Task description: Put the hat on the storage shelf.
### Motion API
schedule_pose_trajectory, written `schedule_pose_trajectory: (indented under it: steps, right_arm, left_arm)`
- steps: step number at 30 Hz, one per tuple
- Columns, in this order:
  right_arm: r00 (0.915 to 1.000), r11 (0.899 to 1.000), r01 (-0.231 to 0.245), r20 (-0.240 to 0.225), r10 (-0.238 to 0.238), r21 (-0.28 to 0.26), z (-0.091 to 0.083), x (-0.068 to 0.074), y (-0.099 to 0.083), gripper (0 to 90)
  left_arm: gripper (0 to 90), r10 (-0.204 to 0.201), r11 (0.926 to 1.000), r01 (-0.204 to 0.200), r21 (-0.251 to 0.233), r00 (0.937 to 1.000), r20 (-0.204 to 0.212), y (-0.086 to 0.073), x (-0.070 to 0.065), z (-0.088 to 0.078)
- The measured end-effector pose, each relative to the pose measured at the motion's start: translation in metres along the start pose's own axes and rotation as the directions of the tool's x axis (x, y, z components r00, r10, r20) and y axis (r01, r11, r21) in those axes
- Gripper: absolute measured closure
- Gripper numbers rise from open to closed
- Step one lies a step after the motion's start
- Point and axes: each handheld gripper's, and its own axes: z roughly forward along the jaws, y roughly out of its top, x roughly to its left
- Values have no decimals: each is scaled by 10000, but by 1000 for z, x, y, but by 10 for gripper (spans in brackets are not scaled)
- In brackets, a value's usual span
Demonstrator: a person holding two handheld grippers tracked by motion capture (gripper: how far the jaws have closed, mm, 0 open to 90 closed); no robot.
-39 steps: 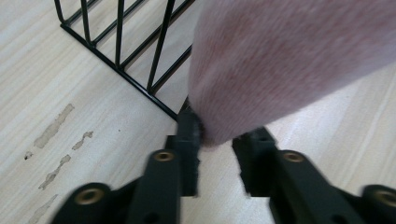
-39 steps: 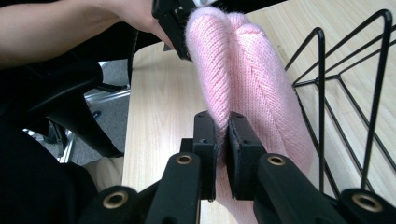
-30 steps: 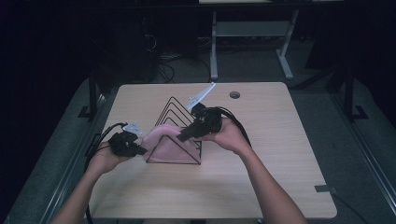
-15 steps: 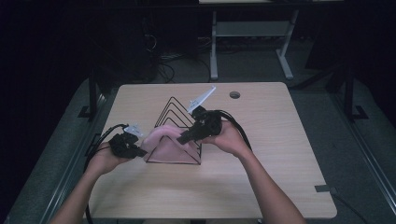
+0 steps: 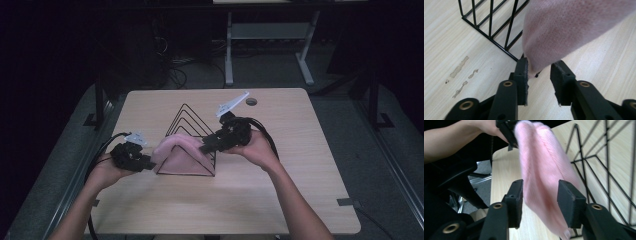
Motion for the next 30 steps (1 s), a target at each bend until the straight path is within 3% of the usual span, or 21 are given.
schedule_pose_trajectory:
  steps: [8, 19, 30]
  right_arm:
    - [9932, 9949, -988, 590, 999, -213, -25, -7, -28, 451]
    - [9811, 9882, -1462, 1213, 1507, -454, -48, -13, -57, 426]
    - [9671, 9820, -1799, 1721, 1873, -576, -68, -15, -81, 411]
  left_arm:
    - [603, -17, 9999, 17, -112, 10000, 11, -3, -3, -5]
    - [566, -26, 10000, 26, -76, 10000, 43, -8, -5, -9]
    - [533, -296, 9992, 298, -254, 9995, 63, -11, -6, -12]
